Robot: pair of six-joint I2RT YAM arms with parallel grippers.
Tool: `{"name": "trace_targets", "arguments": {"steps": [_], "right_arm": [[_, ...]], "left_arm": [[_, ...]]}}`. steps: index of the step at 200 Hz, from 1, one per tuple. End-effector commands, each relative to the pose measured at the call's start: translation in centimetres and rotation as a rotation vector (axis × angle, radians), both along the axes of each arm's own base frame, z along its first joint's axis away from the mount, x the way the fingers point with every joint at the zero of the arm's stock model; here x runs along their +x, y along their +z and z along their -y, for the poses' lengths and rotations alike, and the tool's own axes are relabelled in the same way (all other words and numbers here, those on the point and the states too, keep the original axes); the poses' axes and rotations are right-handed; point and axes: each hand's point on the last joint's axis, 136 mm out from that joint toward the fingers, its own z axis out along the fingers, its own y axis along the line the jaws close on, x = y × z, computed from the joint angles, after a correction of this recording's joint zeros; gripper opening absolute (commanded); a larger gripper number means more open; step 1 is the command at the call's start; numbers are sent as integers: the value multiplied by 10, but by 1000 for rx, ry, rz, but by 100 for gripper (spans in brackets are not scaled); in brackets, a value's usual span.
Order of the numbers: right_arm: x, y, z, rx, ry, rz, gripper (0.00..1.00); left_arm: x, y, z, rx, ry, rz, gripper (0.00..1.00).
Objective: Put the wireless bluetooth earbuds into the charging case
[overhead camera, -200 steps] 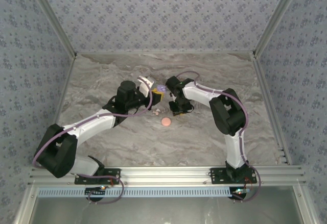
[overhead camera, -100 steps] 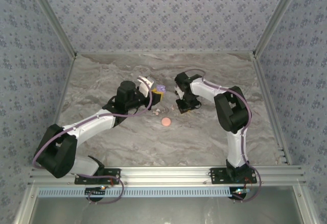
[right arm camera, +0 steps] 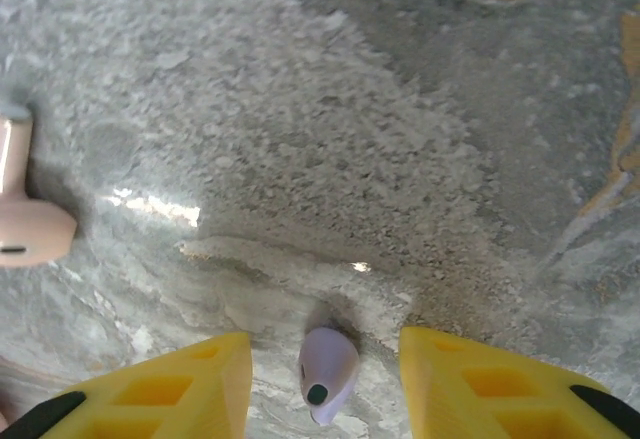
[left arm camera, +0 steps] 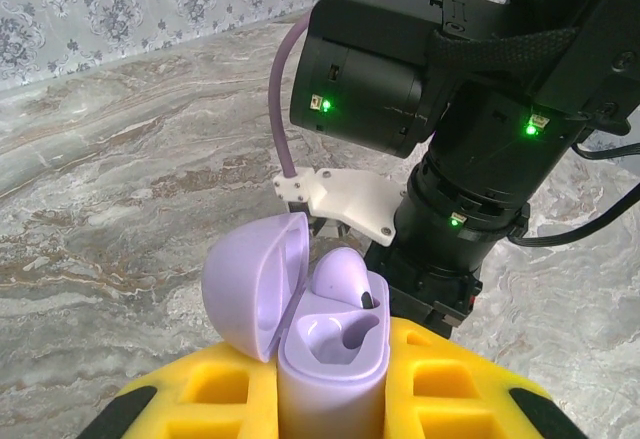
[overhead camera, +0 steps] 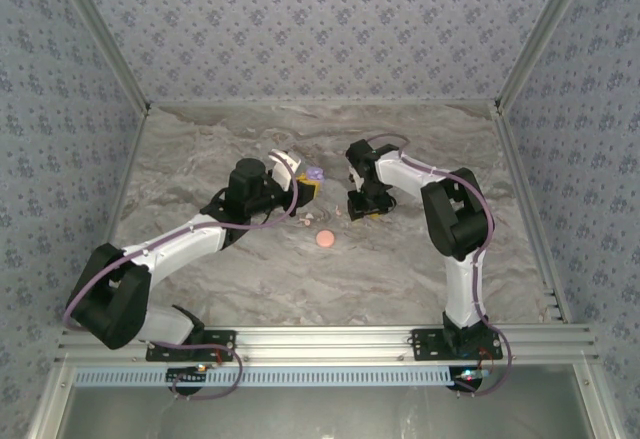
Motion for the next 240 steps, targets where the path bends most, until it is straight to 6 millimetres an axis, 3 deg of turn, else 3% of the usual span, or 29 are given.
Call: {"name": "trace_targets", "arguments": {"steps": [1,84,138,184,240], "right_arm": [[-1,6,4,5,-156,9,45],[-7,-2,-3,-41,-225,9,33],[-7,-4,-13,-37,-181,-13,24],[-6,-5,-18,-49,-14,-20,21],[-12,-4,-2,-118,269,-48,19]], "left_arm": [[2,15,-1,-15,6,40,14],[3,14,1,-17,-1,35,14],[2,12,1,-14,-3,32,14],[2,11,0,-11,2,33,14],[2,10,-1,-7,4,33,14]]}}
